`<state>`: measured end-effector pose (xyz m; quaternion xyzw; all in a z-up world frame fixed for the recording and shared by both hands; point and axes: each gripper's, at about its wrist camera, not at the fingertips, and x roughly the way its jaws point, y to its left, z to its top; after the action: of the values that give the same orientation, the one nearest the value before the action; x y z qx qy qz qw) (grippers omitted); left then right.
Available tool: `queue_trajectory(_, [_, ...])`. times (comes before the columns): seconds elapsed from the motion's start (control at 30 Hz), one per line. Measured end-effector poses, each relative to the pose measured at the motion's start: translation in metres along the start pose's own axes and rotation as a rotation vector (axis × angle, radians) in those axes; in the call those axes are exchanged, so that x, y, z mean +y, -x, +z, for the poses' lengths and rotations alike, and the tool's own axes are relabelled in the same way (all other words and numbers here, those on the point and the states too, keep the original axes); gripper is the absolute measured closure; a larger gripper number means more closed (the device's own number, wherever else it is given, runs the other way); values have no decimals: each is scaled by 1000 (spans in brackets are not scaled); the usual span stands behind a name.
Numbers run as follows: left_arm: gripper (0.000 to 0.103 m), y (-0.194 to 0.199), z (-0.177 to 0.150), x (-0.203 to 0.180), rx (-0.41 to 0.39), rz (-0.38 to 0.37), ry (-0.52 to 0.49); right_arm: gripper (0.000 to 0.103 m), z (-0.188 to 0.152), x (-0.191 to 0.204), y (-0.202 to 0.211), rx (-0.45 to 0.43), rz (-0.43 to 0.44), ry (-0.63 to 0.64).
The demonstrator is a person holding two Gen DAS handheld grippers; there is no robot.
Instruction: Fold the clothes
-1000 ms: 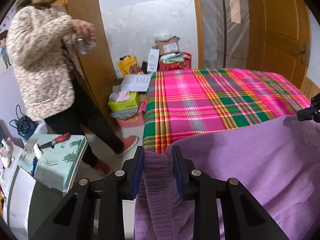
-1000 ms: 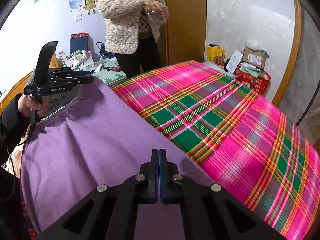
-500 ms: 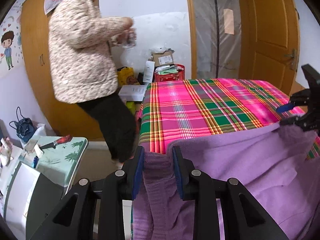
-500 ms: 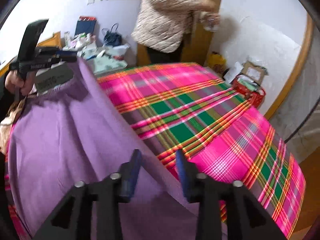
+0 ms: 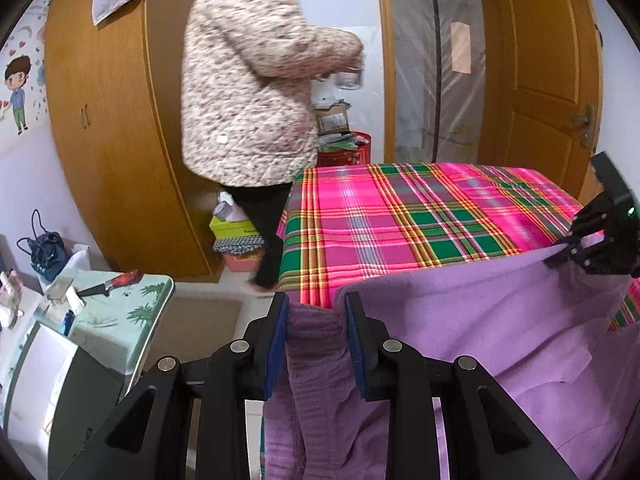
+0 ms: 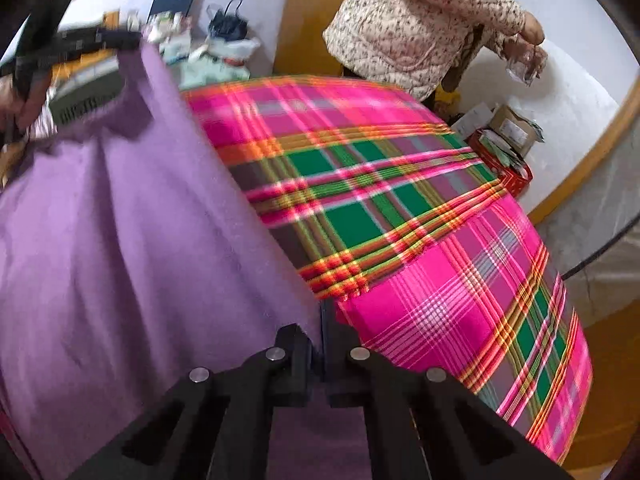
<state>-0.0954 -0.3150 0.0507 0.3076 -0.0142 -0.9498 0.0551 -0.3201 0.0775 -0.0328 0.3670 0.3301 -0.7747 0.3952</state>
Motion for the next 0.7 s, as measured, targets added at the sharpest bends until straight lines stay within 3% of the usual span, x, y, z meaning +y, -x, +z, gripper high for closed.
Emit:
queue_trajectory(0.37, [74,41,-12,2,-50,-5,43,99,-9,52,101,-101,-79,50])
queue_trajectory(0.7, [74,98,-56,3,-81,-24,121,99,-41,117,137,-96,-32,64])
